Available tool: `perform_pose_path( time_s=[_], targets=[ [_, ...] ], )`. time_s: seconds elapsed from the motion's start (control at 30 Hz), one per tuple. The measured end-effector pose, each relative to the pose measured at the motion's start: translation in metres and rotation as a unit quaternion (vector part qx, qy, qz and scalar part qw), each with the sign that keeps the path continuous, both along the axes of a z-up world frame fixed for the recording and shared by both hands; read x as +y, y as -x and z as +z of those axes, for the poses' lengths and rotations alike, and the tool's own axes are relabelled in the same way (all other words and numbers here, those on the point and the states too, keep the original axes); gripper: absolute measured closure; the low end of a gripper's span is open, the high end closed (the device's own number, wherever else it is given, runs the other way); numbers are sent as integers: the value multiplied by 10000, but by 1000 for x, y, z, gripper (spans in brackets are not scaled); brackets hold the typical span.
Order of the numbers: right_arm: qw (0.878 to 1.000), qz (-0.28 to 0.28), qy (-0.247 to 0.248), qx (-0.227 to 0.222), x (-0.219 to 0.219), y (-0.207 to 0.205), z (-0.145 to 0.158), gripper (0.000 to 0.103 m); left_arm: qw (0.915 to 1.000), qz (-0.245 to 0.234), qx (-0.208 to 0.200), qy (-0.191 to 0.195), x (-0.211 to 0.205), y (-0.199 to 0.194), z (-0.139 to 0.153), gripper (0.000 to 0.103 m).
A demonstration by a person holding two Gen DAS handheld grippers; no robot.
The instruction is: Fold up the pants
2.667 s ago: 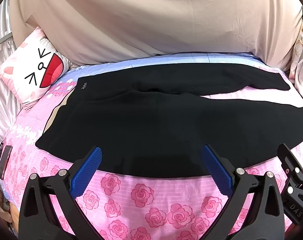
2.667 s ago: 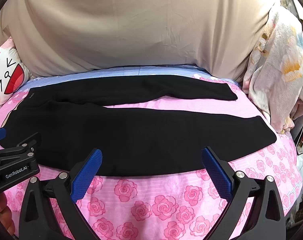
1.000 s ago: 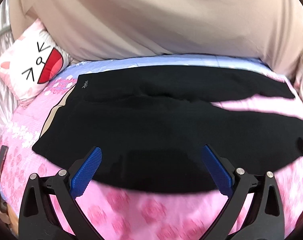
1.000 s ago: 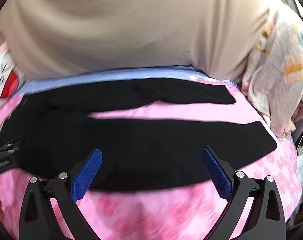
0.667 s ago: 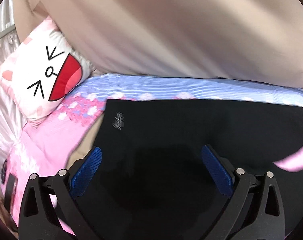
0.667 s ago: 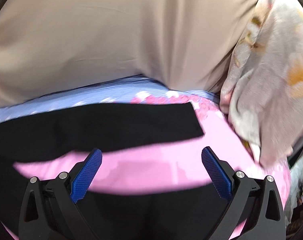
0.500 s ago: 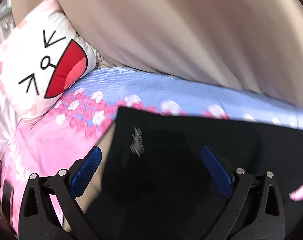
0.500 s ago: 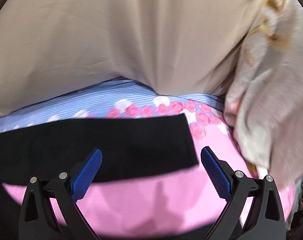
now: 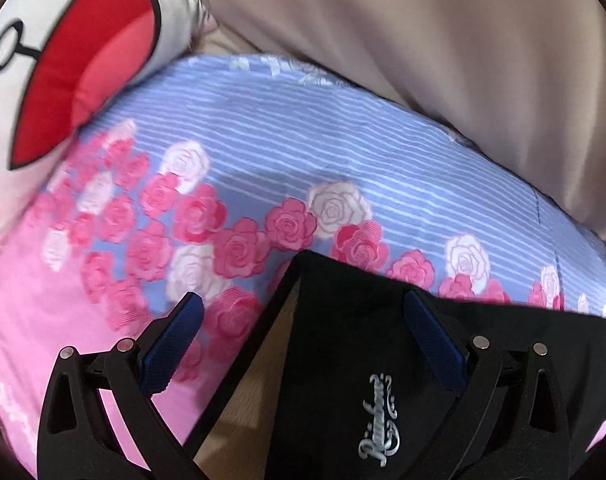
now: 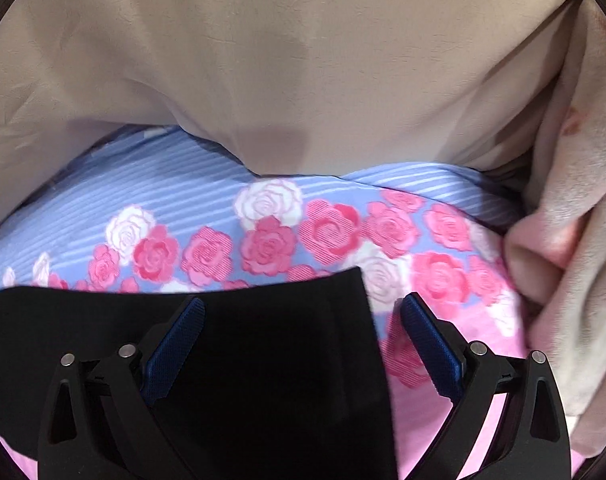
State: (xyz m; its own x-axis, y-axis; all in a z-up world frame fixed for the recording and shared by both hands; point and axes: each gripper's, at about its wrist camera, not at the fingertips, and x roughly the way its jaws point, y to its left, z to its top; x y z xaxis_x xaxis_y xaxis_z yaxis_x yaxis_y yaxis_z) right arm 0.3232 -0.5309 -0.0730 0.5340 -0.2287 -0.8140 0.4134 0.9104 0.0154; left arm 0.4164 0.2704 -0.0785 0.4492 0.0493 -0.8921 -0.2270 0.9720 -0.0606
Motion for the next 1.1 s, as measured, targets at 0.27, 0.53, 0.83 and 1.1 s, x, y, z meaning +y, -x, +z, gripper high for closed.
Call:
perform_pose_path(
  time_s=[0.27,0.53,0.83,1.1],
  targets=[
    [9973,247,-521,-459,6,10,11,88,9996,-110,-65,245,-7,-9,18,76],
    [9903,487,-396,-1236,20,63,68,91,9926,-494,-1021,436,-10,64,103,77],
    [9740,1123,91,-1965,32,185,128,91,9810,-647,-1799,326,8,246,178,103],
    [9826,1237,70,-1386,57,279,66,90,9940,-385,-715,726,24,329,93,90]
  ],
)
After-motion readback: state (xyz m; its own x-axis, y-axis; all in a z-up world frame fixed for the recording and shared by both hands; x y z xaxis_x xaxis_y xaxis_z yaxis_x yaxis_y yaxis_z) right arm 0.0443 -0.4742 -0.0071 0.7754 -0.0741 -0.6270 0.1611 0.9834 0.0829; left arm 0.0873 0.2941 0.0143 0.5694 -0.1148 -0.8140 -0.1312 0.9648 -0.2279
